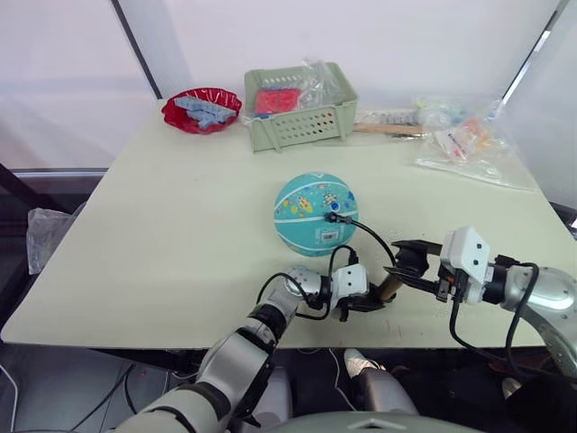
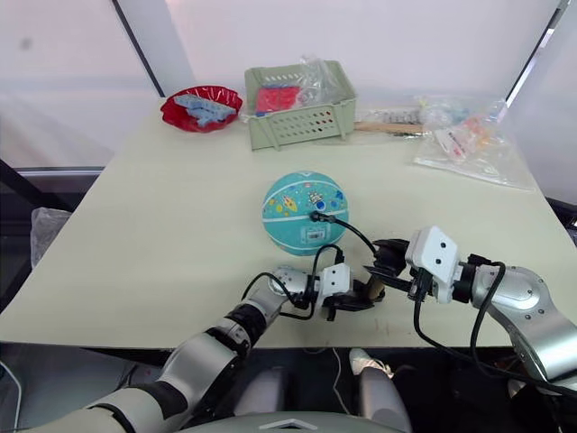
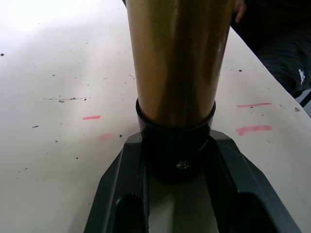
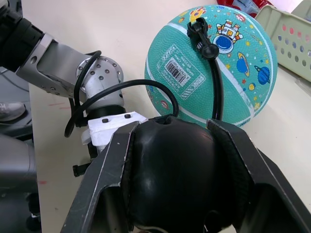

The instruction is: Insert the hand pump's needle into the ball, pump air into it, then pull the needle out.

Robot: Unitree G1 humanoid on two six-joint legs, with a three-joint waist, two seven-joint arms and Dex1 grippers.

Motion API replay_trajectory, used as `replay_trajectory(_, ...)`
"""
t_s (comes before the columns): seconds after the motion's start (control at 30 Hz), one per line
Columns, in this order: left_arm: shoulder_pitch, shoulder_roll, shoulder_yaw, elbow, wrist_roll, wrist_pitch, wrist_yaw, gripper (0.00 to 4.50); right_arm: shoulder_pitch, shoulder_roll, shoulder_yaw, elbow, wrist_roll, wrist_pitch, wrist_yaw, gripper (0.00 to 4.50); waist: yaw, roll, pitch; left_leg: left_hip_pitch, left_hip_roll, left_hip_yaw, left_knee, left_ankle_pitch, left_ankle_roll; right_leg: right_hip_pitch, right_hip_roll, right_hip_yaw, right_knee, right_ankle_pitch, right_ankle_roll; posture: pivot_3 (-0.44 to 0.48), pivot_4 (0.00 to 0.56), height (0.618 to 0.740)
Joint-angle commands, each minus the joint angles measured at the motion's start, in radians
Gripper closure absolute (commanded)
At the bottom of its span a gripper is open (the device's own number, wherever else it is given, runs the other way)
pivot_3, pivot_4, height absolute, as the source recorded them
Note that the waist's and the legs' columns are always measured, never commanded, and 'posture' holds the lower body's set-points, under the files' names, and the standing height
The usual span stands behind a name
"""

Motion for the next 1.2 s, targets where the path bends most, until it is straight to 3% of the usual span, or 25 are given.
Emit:
replay_trajectory(0.03, 0.061, 0.096, -0.027, 0.094, 0.067, 0.047, -0.015, 3.42, 0.004, -0.030, -0.039, 0.031, 0.014, 0.057, 0.021, 2.84, 0.000, 0.001, 0.000, 0.000, 0.000, 0.000, 0.000, 0.000, 0.000, 0.000, 0.000, 0.000, 0.000, 0.000, 0.000, 0.000, 0.150, 0.736)
replay_trajectory(0.27, 0.057, 0.100, -0.033, 0.090, 0.066, 0.050, -0.027, 3.42, -0.125, -0.183, -0.315, -0.053, 0.305, 0.247, 0.095, 2.84, 0.000, 0.010, 0.014, -0.005, -0.004, 0.005, -0.001, 0.000, 0.000, -0.004, -0.003, 0.004, -0.001, 0.000, 0.001, 0.000, 0.150, 0.736)
replay_trajectory(0.37, 0.052, 0.096, -0.032, 0.091, 0.061, 0.058, -0.031, 3.42, -0.169, -0.240, -0.399, -0.038, 0.403, 0.310, 0.129, 2.84, 0.002, 0.007, 0.017, -0.006, -0.004, 0.007, -0.001, 0.000, 0.000, -0.005, -0.004, 0.006, -0.003, 0.000, 0.001, 0.000, 0.150, 0.736)
replay_trajectory(0.63, 0.048, 0.088, -0.037, 0.105, 0.062, 0.065, -0.031, 3.42, -0.316, -0.377, -0.517, 0.033, 0.575, 0.454, 0.180, 2.84, 0.002, 0.008, 0.019, -0.005, -0.003, 0.018, -0.002, -0.001, 0.000, -0.010, -0.005, 0.018, -0.003, 0.001, 0.003, 0.000, 0.150, 0.736)
replay_trajectory(0.83, 0.035, 0.069, -0.039, 0.109, 0.063, 0.066, -0.020, 3.42, -0.367, -0.360, -0.475, 0.006, 0.604, 0.486, 0.120, 2.84, 0.002, 0.007, 0.019, -0.009, -0.003, 0.034, -0.004, -0.001, 0.000, -0.022, -0.002, 0.035, -0.001, 0.005, 0.010, 0.000, 0.150, 0.736)
replay_trajectory(1.03, 0.029, 0.063, -0.036, 0.110, 0.060, 0.066, -0.007, 3.42, -0.240, -0.251, -0.352, -0.084, 0.471, 0.421, 0.071, 2.84, -0.001, 0.003, 0.011, -0.010, -0.003, 0.043, -0.001, -0.001, 0.000, -0.026, 0.002, 0.045, 0.000, 0.008, 0.016, 0.000, 0.150, 0.736)
replay_trajectory(1.2, 0.044, 0.070, -0.036, 0.105, 0.061, 0.059, -0.011, 3.42, -0.137, -0.188, -0.184, -0.086, 0.277, 0.295, 0.069, 2.84, -0.007, -0.010, 0.004, -0.002, -0.001, 0.045, -0.001, -0.002, 0.001, -0.020, 0.002, 0.046, 0.000, 0.008, 0.016, 0.000, 0.150, 0.736)
